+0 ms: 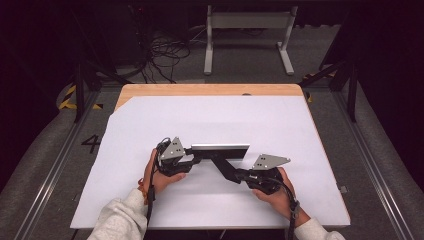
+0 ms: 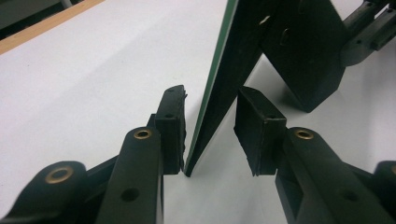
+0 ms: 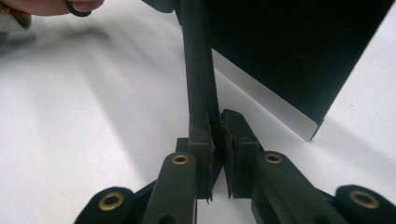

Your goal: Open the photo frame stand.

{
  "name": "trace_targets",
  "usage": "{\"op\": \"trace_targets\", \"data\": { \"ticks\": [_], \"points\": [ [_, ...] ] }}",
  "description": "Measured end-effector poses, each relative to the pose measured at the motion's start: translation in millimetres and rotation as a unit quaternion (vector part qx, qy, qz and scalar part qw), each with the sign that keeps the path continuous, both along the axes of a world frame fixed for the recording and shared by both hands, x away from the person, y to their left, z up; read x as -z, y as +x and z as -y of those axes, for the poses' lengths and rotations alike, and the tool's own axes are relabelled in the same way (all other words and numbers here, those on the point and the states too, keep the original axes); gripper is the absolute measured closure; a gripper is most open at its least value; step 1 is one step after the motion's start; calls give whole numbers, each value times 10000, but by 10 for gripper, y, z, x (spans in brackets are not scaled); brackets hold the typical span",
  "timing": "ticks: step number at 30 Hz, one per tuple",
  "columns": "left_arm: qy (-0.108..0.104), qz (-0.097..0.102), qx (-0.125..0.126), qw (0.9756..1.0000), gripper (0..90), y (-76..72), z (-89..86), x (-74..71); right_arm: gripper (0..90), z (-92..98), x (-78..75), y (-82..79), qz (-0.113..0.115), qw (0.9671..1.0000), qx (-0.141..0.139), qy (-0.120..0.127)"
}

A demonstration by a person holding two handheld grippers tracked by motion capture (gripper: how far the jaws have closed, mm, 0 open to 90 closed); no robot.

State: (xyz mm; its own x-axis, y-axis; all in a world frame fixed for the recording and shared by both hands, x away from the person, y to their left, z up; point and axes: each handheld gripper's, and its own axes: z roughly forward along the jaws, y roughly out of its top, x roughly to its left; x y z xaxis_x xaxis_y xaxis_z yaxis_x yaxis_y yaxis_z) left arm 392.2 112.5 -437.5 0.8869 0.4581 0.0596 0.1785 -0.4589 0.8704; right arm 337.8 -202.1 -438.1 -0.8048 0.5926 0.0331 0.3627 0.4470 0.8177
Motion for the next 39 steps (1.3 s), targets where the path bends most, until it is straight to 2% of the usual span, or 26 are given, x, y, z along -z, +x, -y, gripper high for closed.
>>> {"op": "trace_targets", "data": {
  "ticks": [8,13,19,24,26,29,31,32,35,36,39],
  "points": [
    [-59,108,54,9999,627,-55,-38,-66,833,41,-15,-20,-3,10000,9,18],
    [-160,165,114,9997,635,-85,-79,-104,833,106,-114,-52,134,9999,40,70],
    [-198,257,118,9994,641,-122,-110,-155,836,259,-263,-90,393,9986,276,237],
    [-303,386,124,9987,640,-172,-129,-228,837,296,-359,-103,685,9960,452,342],
    [-355,375,133,9986,644,-176,-143,-247,837,292,-388,-106,810,9948,504,357],
    [-416,387,143,9983,647,-182,-153,-269,802,273,-410,-106,901,9936,551,389],
    [-413,415,155,9982,646,-184,-155,-280,794,268,-414,-102,900,9935,569,399],
    [-451,398,136,9981,643,-190,-156,-290,747,260,-420,-84,899,9930,642,429],
    [-494,439,132,9977,635,-190,-163,-316,713,254,-427,-65,853,9928,686,480],
    [-560,445,120,9974,616,-187,-170,-329,668,239,-439,-47,839,9924,743,515],
    [-564,469,106,9973,608,-189,-176,-342,644,206,-447,-32,816,9925,749,515]
  ]
}}
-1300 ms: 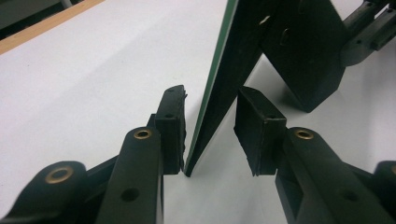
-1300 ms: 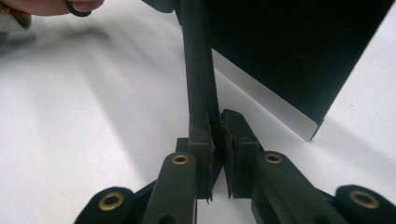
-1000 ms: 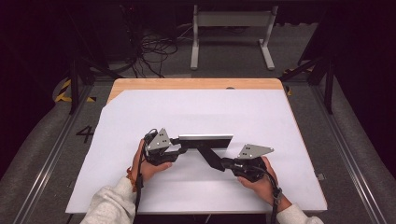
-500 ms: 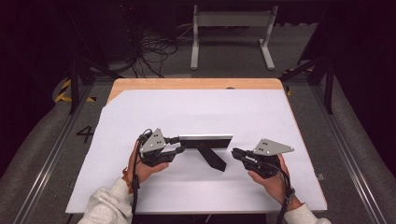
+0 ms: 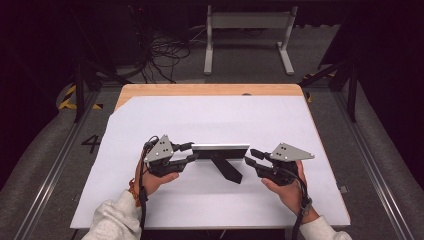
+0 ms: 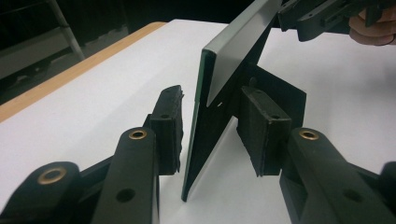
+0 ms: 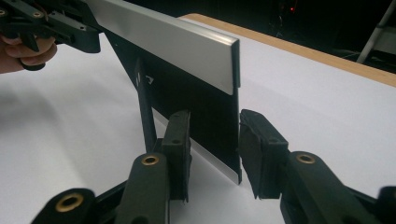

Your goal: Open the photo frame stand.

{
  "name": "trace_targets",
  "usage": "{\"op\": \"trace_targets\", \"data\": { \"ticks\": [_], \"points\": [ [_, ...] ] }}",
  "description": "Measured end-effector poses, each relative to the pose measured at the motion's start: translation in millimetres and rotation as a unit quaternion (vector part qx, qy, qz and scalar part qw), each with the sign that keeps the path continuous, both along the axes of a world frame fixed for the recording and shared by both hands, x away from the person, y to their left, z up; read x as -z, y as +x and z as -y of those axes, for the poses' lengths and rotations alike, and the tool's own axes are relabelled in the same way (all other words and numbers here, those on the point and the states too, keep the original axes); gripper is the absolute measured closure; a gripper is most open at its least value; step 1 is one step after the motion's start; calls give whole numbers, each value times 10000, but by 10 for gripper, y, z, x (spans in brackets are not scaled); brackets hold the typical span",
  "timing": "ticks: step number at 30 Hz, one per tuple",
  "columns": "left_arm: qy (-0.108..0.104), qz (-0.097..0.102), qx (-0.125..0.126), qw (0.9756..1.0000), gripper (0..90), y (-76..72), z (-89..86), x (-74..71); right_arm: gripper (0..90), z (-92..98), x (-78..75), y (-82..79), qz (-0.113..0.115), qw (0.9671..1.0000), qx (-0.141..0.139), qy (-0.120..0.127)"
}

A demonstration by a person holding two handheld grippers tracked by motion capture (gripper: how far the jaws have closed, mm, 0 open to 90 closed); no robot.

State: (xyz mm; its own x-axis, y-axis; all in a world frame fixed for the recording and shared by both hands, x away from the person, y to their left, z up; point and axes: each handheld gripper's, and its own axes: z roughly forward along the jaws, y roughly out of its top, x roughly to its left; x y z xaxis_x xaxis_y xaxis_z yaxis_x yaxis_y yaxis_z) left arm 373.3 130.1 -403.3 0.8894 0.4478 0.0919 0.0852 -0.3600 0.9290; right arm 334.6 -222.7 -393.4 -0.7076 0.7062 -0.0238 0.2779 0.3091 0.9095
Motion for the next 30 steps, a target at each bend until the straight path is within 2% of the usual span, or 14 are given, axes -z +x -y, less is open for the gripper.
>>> {"op": "trace_targets", "data": {
  "ticks": [6,10,14,18,22,30],
  "points": [
    [-60,-49,-2,10000,609,4,-14,-20,620,-49,13,11,47,10000,30,-71],
    [-62,-45,14,10000,615,3,-6,-22,627,-50,12,-3,352,9993,96,20],
    [-32,-83,77,9999,630,-10,17,-14,651,-65,3,-7,440,9989,114,77],
    [-34,-104,80,9999,636,-2,18,-2,672,-79,25,20,323,9992,164,154],
    [-54,-166,100,9998,645,13,7,15,696,-65,69,54,140,9991,213,330],
    [-32,-264,85,9996,684,28,-5,39,743,-64,121,88,95,9989,314,328]
  ]
}}
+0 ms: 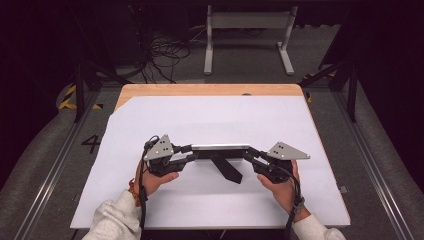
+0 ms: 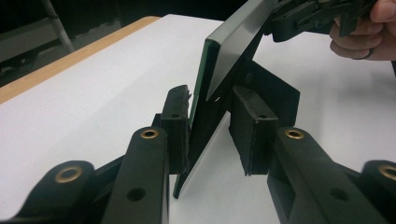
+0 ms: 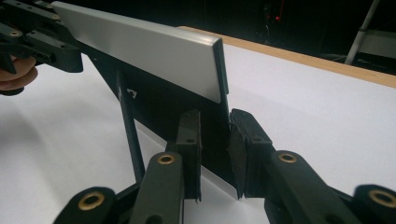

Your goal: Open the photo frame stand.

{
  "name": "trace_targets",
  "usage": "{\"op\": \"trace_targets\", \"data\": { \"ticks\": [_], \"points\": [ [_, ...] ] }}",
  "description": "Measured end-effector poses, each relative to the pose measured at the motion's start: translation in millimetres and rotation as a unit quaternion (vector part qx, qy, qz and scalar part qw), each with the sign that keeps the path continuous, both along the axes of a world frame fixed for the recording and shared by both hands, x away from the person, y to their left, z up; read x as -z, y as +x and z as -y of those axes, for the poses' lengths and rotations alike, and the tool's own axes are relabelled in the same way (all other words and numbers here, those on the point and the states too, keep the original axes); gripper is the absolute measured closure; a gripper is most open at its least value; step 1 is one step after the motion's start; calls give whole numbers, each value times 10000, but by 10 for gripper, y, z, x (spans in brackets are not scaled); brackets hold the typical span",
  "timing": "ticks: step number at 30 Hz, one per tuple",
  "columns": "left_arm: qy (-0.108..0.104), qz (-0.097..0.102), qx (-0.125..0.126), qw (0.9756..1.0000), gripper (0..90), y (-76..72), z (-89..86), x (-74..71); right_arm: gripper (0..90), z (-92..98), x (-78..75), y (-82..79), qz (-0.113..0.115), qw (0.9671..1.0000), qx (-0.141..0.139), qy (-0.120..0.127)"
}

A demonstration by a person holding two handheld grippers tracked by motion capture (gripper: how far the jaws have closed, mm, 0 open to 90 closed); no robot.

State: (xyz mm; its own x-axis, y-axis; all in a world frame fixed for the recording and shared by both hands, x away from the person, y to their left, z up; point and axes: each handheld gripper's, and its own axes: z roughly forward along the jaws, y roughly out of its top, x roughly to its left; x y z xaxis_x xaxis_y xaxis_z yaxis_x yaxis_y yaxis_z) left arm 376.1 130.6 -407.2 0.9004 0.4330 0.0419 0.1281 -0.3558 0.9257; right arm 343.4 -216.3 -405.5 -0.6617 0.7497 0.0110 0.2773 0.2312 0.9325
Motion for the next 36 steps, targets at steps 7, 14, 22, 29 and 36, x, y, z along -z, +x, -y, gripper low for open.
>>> {"op": "trace_targets", "data": {
  "ticks": [7,14,22,29,36],
  "points": [
    [12,-10,14,10000,683,-20,-2,-2,739,-36,38,51,-70,9999,99,24],
    [52,21,-34,10000,687,-71,13,-25,730,-63,67,110,-98,9997,192,70],
    [156,83,-79,9998,687,-175,35,-59,728,-94,87,145,-66,9997,246,52],
    [280,135,-176,9994,677,-217,62,-76,825,-45,58,94,82,9996,206,-190],
    [324,119,-141,9993,657,-207,63,-61,898,-54,-32,-33,323,9985,-86,-437]
  ]
}}
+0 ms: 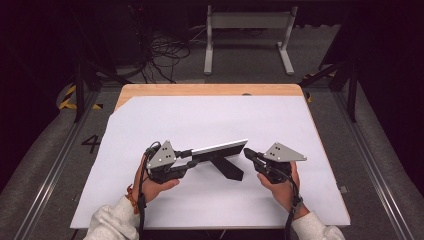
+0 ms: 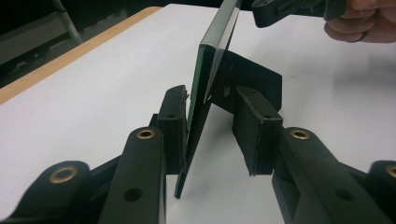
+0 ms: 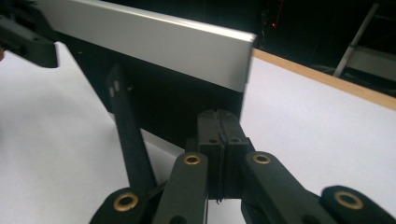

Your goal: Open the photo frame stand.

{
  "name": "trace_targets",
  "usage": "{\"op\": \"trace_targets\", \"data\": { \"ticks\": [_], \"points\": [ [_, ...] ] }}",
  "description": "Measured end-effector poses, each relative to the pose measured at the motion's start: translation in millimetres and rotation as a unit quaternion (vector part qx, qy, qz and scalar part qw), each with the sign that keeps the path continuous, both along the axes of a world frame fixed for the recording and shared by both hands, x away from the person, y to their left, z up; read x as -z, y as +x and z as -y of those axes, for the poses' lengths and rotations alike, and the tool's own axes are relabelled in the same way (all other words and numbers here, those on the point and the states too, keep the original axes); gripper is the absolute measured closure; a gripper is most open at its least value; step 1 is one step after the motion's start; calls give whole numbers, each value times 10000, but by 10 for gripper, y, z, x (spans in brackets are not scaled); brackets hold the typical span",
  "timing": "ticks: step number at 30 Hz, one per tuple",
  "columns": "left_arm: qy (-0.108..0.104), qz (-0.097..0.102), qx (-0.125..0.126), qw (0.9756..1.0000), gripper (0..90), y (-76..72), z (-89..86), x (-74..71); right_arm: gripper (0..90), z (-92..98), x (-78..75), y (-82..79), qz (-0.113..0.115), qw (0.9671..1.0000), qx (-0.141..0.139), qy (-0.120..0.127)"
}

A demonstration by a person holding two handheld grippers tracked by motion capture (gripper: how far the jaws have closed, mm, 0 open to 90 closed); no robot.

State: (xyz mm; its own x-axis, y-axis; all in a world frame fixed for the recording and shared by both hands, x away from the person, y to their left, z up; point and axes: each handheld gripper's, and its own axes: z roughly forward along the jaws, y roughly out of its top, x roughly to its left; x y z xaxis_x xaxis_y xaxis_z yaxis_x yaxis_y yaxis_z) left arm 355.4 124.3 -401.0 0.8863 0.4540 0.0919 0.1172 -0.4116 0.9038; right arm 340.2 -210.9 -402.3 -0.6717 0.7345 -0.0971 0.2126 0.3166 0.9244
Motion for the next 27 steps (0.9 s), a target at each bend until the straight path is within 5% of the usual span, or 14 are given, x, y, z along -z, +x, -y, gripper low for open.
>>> {"op": "trace_targets", "data": {
  "ticks": [27],
  "points": [
    [121,25,250,9996,674,-233,59,-19,893,-334,31,136,-113,9996,98,-255]
  ]
}}
